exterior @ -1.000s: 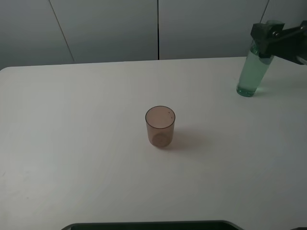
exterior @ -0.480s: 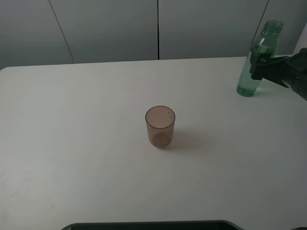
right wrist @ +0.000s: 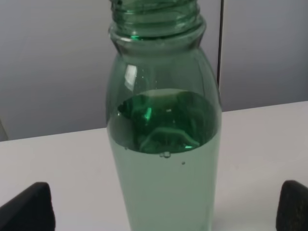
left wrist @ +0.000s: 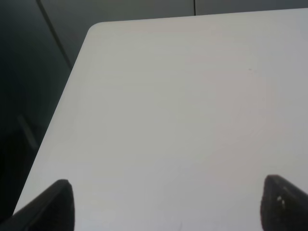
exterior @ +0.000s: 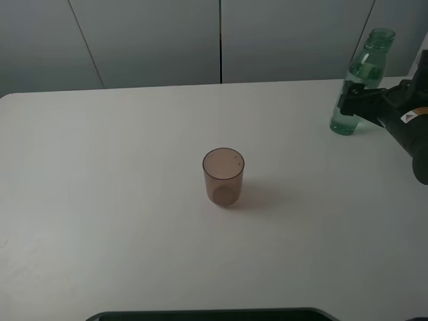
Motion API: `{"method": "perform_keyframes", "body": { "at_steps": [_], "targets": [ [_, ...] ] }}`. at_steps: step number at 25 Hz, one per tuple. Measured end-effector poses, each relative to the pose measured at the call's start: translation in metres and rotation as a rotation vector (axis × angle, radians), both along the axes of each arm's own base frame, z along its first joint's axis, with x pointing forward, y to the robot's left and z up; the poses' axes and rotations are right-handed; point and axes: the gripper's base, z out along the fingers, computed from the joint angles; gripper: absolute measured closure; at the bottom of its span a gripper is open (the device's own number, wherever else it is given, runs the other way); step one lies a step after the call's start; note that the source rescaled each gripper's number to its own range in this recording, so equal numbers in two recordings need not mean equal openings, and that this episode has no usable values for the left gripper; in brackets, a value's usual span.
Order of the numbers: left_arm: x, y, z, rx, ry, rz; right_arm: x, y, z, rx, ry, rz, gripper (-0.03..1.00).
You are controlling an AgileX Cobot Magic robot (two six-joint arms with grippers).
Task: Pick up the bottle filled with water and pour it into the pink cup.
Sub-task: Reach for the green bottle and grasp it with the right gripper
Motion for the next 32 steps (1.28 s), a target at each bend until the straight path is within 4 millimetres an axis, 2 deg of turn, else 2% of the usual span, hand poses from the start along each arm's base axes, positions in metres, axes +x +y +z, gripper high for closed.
{"method": "perform_keyframes", "body": {
  "at_steps": [8, 14, 21, 26, 32],
  "targets": [
    [0.0, 0.0, 0.0, 0.0, 0.0, 0.0, 0.029, -0.015, -0.002, 0.051, -0.019, -0.034, -0.03],
    [0.0, 0.0, 0.0, 0.0, 0.002, 0.0, 0.051, -0.013, -0.007, 0.066, -0.013, 0.001, -0.03],
    [0.0, 0.0, 0.0, -0.001, 0.0, -0.001, 0.072, -0.011, -0.026, 0.064, 0.017, 0.014, -0.03],
    [0.0, 0.0, 0.0, -0.001, 0.0, -0.001, 0.083, -0.009, -0.038, 0.06, 0.032, 0.024, -0.03],
    [0.0, 0.0, 0.0, -0.001, 0.0, -0.001, 0.087, -0.009, -0.037, 0.05, 0.022, 0.034, -0.03]
  ]
}}
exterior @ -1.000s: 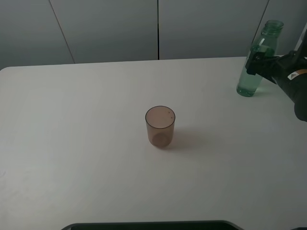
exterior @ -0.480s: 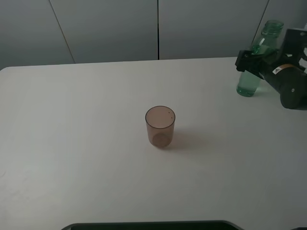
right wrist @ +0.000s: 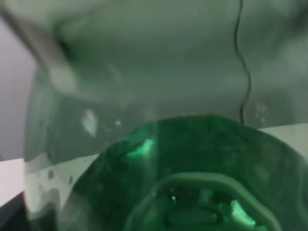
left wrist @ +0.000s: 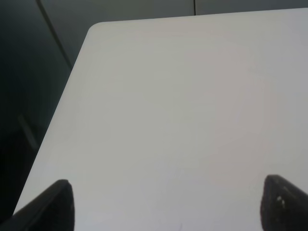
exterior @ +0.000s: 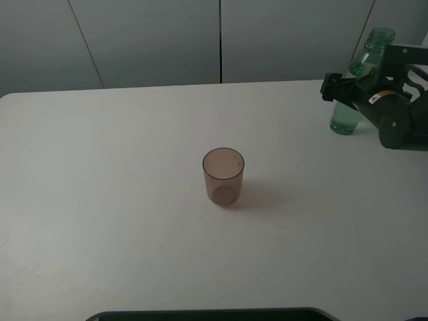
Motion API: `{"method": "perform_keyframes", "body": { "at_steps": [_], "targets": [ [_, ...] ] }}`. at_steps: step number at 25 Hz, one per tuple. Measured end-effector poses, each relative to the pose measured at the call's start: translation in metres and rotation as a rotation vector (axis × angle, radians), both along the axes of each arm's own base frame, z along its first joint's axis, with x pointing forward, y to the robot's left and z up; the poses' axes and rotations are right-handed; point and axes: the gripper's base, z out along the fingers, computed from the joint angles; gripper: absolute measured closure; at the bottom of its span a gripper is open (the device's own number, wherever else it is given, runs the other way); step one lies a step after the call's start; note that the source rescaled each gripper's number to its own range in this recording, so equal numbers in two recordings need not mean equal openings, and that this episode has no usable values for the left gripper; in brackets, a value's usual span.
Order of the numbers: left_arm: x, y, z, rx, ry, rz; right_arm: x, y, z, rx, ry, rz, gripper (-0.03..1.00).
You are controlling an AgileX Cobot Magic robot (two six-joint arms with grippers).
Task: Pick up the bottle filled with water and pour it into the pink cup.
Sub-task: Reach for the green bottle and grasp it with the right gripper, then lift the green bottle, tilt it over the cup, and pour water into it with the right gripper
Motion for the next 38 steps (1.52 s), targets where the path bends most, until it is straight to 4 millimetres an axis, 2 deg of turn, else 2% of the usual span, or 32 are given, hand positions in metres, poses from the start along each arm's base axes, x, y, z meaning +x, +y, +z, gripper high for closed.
{"method": "perform_keyframes", "body": {
  "at_steps": [1, 2, 3, 4, 5, 6, 23, 27, 30, 38],
  "targets": [
    [0.0, 0.0, 0.0, 0.0, 0.0, 0.0, 0.0, 0.0, 0.0, -0.004, -0.002, 0.003, -0.03],
    [0.0, 0.0, 0.0, 0.0, 0.0, 0.0, 0.0, 0.0, 0.0, -0.009, -0.002, 0.004, 0.03],
    [0.0, 0.0, 0.0, 0.0, 0.0, 0.0, 0.0, 0.0, 0.0, -0.017, -0.001, 0.009, 0.2],
    [0.0, 0.0, 0.0, 0.0, 0.0, 0.0, 0.0, 0.0, 0.0, -0.021, -0.001, 0.006, 0.51],
    [0.0, 0.0, 0.0, 0.0, 0.0, 0.0, 0.0, -0.001, 0.0, -0.024, -0.001, 0.002, 0.91],
    [0.0, 0.0, 0.0, 0.0, 0.0, 0.0, 0.0, -0.001, 0.0, -0.029, 0.002, 0.004, 0.96],
    [0.0, 0.0, 0.0, 0.0, 0.0, 0.0, 0.0, 0.0, -0.001, -0.057, 0.004, 0.021, 0.97],
    [0.0, 0.0, 0.0, 0.0, 0.0, 0.0, -0.002, 0.0, 0.004, -0.07, 0.013, 0.027, 0.97],
    [0.0, 0.0, 0.0, 0.002, 0.0, -0.001, -0.008, 0.0, 0.016, -0.092, 0.01, 0.039, 0.97],
    [0.0, 0.0, 0.0, 0.0, 0.0, 0.0, -0.031, 0.01, 0.078, -0.121, -0.133, 0.089, 0.97]
  ]
}}
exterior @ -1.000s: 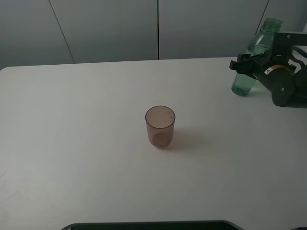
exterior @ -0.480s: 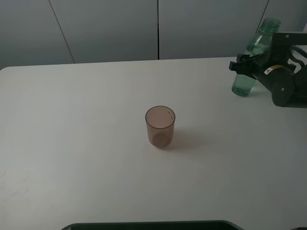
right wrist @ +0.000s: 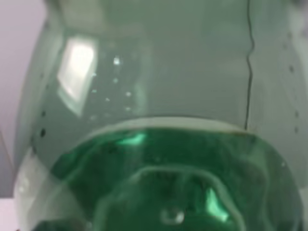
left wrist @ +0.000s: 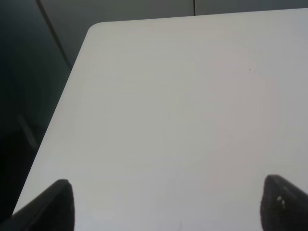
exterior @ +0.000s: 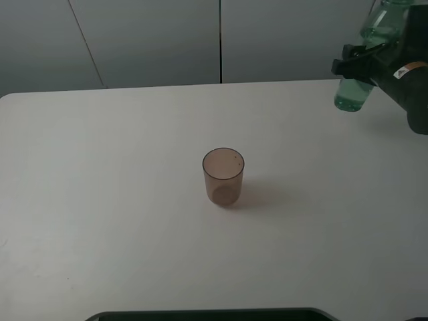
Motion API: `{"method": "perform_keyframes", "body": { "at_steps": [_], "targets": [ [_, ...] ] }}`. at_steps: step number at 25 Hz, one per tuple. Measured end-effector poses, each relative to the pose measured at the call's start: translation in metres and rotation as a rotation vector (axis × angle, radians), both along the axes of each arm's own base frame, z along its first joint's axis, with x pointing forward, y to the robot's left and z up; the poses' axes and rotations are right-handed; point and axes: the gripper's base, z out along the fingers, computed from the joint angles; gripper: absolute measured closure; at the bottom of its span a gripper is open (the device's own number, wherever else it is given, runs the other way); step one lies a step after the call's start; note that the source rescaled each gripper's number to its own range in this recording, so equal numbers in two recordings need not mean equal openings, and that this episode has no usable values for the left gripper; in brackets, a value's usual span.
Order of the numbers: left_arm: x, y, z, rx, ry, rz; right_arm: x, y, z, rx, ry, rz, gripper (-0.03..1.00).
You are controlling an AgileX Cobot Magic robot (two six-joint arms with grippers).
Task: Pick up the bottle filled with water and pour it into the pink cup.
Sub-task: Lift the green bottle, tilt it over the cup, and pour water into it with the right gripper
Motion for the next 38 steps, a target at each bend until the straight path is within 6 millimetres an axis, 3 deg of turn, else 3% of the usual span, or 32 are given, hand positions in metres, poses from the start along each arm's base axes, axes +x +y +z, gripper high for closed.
{"method": "perform_keyframes", "body": {
  "at_steps": [7, 11, 23, 30, 38],
  "targets": [
    [0.0, 0.0, 0.0, -0.002, 0.0, 0.001, -0.024, 0.022, 0.039, -0.046, -0.008, 0.096, 0.97],
    [0.0, 0.0, 0.0, -0.002, 0.0, 0.001, -0.034, 0.023, 0.046, -0.091, 0.018, 0.123, 0.97],
    [0.0, 0.0, 0.0, -0.002, 0.0, 0.001, -0.046, 0.024, 0.032, -0.531, 0.057, 0.223, 0.97],
    [0.0, 0.0, 0.0, -0.002, 0.0, 0.001, -0.05, 0.027, 0.028, -0.621, 0.046, 0.285, 0.97],
    [0.0, 0.0, 0.0, -0.002, 0.0, 0.001, -0.079, 0.028, -0.002, -0.683, 0.152, 0.359, 0.97]
  ]
}}
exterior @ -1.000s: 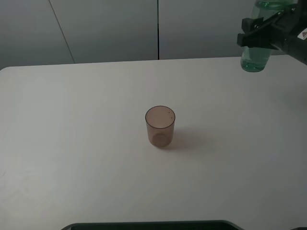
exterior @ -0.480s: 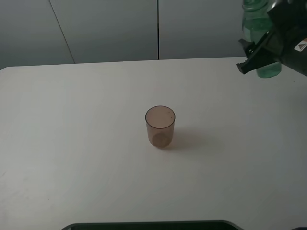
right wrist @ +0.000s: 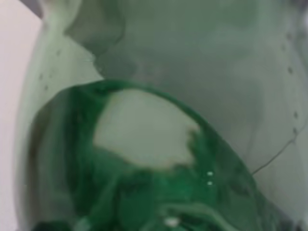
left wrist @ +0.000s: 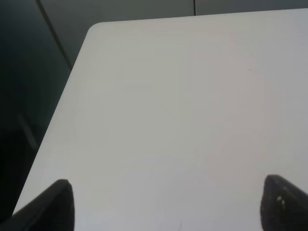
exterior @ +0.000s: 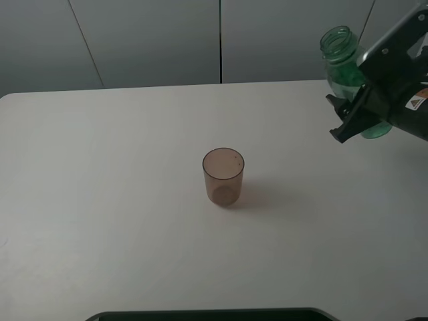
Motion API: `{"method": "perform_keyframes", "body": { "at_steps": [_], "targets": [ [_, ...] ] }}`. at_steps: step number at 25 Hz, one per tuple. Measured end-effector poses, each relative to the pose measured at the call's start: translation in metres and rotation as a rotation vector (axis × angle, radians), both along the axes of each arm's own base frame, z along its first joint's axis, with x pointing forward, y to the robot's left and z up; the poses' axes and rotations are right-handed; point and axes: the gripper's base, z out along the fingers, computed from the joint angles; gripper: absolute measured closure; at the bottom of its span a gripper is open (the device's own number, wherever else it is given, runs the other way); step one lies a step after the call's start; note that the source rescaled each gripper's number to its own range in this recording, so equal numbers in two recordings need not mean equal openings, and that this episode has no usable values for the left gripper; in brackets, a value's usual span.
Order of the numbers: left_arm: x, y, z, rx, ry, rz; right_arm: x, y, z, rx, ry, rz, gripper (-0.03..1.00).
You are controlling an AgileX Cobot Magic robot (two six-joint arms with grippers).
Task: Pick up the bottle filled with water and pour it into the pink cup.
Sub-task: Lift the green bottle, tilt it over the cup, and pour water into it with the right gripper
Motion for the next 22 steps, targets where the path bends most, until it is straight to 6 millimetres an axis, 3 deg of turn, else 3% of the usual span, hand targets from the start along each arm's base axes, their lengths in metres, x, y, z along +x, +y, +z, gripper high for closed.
{"method": "perform_keyframes", "body": {
  "at_steps": [8, 22],
  "targets": [
    [0.0, 0.0, 0.0, 0.0, 0.0, 0.0, -0.015, 0.027, -0.006, -0.162, -0.001, 0.103, 0.97],
    [0.0, 0.0, 0.0, 0.002, 0.0, -0.001, -0.023, 0.041, -0.009, -0.382, -0.021, 0.154, 0.97]
  ]
}}
